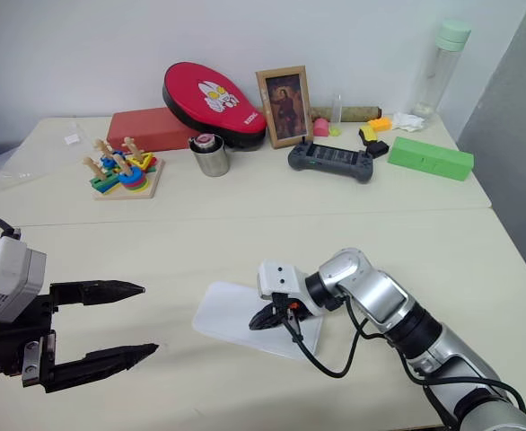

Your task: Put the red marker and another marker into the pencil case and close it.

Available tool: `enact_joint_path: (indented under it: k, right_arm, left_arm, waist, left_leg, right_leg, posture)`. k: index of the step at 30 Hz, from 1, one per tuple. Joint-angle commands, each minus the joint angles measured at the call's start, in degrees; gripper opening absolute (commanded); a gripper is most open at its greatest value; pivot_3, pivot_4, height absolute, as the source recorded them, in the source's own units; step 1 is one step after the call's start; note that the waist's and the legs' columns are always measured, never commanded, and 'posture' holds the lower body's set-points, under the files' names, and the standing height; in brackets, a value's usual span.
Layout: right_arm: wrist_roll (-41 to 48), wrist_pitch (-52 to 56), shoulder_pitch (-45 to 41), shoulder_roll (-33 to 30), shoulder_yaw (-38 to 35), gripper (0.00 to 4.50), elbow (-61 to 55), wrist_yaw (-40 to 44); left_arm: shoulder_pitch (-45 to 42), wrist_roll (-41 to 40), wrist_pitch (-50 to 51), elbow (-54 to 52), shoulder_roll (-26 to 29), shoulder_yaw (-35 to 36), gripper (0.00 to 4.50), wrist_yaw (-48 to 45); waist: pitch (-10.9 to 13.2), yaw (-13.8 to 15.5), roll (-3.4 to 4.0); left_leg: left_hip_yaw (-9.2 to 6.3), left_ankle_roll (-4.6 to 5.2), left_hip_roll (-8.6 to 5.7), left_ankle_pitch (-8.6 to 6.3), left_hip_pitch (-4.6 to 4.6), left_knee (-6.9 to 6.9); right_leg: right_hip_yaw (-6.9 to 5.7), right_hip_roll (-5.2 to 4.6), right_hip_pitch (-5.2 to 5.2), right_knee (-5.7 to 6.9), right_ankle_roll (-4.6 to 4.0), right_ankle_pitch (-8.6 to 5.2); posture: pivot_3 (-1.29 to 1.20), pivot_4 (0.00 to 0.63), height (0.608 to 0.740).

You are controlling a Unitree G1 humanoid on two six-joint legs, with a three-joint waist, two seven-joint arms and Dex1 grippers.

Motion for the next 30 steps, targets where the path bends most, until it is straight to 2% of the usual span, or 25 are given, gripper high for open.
enact_joint_path:
  k: [1, 13, 19, 25, 30]
  right_arm:
    - [-0.7, 1.2, 0.2, -0.2, -0.4, 0.01, 0.9, -0.4]
    - [6.3, 6.3, 0.3, -4.7, -9.2, 0.01, -7.4, 0.8]
    - [8.2, 8.7, 3.7, -9.3, -15.5, 0.01, -10.9, -2.2]
    - [8.8, 9.1, 10.0, -13.0, -22.6, 0.01, -12.1, -7.2]
    - [7.8, 8.3, 14.6, -15.4, -25.8, 0.01, -12.0, -9.9]
  left_arm:
    - [-0.7, -0.9, -0.1, -0.1, 0.5, 1.9, 4.50, 0.2]
    - [-0.7, 0.3, -3.2, -1.1, -4.6, -5.3, 4.50, 6.6]
    - [3.1, 7.9, -6.5, -2.7, -10.5, -10.6, 4.50, 11.1]
    - [2.0, 17.4, -10.8, -1.1, -17.2, -18.1, 4.50, 20.5]
    - [0.5, 25.0, -14.7, 1.8, -23.0, -24.3, 4.50, 26.5]
  waist:
    - [0.0, 0.0, 0.00]
    - [0.0, 0.1, 0.01]
    - [0.0, 0.1, 0.00]
    - [0.0, 0.3, -0.02]
    - [0.0, 0.5, -0.03]
  left_leg:
    - [0.00, 0.00, 0.00, 0.00, 0.00, 0.00]
    - [0.00, -0.01, 0.00, 0.00, -0.13, -0.01]
    - [0.01, 0.00, 0.00, 0.00, -0.13, -0.03]
    - [0.01, 0.00, -0.01, 0.00, -0.13, 0.00]
    - [0.01, 0.00, -0.02, 0.00, -0.14, 0.01]
  right_leg:
    - [0.00, 0.00, 0.00, 0.00, 0.00, 0.00]
    - [0.01, 0.00, 0.01, -0.02, 0.00, 0.00]
    - [0.02, 0.00, 0.01, -0.06, -0.01, 0.00]
    - [0.03, 0.00, 0.04, -0.05, -0.01, 0.00]
    - [0.04, -0.01, 0.08, -0.06, -0.01, 0.00]
  posture:
    - [0.00, 0.150, 0.740]
    - [0.00, 0.150, 0.740]
    - [0.00, 0.150, 0.740]
    - [0.00, 0.150, 0.740]
    - [0.00, 0.150, 0.740]
